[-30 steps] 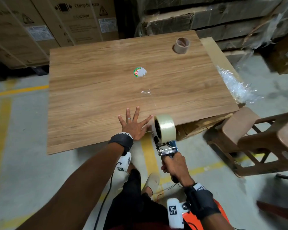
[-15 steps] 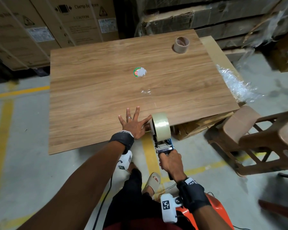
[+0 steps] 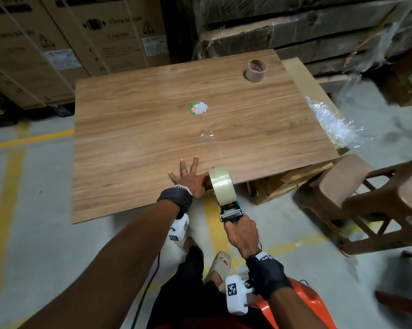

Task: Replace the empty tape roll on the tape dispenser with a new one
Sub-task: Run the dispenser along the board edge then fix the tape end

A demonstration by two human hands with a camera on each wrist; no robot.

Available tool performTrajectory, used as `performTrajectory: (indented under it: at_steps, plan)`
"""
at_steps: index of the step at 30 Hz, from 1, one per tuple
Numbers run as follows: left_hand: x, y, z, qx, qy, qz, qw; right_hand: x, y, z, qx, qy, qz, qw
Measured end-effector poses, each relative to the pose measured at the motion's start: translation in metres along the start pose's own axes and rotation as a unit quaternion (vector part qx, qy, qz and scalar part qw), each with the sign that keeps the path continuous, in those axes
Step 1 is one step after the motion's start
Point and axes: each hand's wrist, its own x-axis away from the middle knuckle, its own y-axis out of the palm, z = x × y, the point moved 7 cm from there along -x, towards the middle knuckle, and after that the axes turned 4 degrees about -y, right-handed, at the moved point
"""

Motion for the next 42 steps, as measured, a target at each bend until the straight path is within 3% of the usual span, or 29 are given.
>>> performTrajectory:
  at_steps: [7, 11, 19, 29, 33, 35, 38, 42]
  plan:
    - [-0.001, 0.001, 0.0, 0.006, 0.003, -0.013, 1.0, -0.004, -0.005, 0.005, -0.01, -0.004, -0.007, 1.0]
    - [-0.002, 0.001, 0.0, 0.001, 0.011, -0.007, 1.0, -0.015, 0.004, 0.032, -0.027, 0.009, -0.011, 1.0]
    - [0.009, 0.0, -0.002, -0.002, 0.028, -0.018, 0.999, 0.024, -0.014, 0.059, -0.053, 0.043, -0.028, 0.997]
    - [0.017, 0.012, -0.01, -0.049, 0.049, 0.039, 0.997, 0.031, -0.084, 0.017, -0.128, 0.006, 0.046, 0.991]
    - [0.028, 0.015, -0.003, -0.045, 0.047, 0.057, 0.996, 0.018, -0.102, -0.012, -0.176, -0.025, 0.042, 0.983]
    - [0.03, 0.011, -0.001, -0.015, 0.044, 0.066, 0.997, 0.007, -0.106, -0.023, -0.195, -0.034, 0.033, 0.98]
    - [0.027, -0.004, 0.0, 0.116, 0.056, 0.085, 0.988, -0.007, -0.104, -0.038, -0.234, -0.032, 0.009, 0.972]
    - [0.02, -0.029, -0.004, 0.322, 0.071, 0.12, 0.936, -0.018, -0.096, -0.061, -0.315, -0.013, -0.033, 0.948]
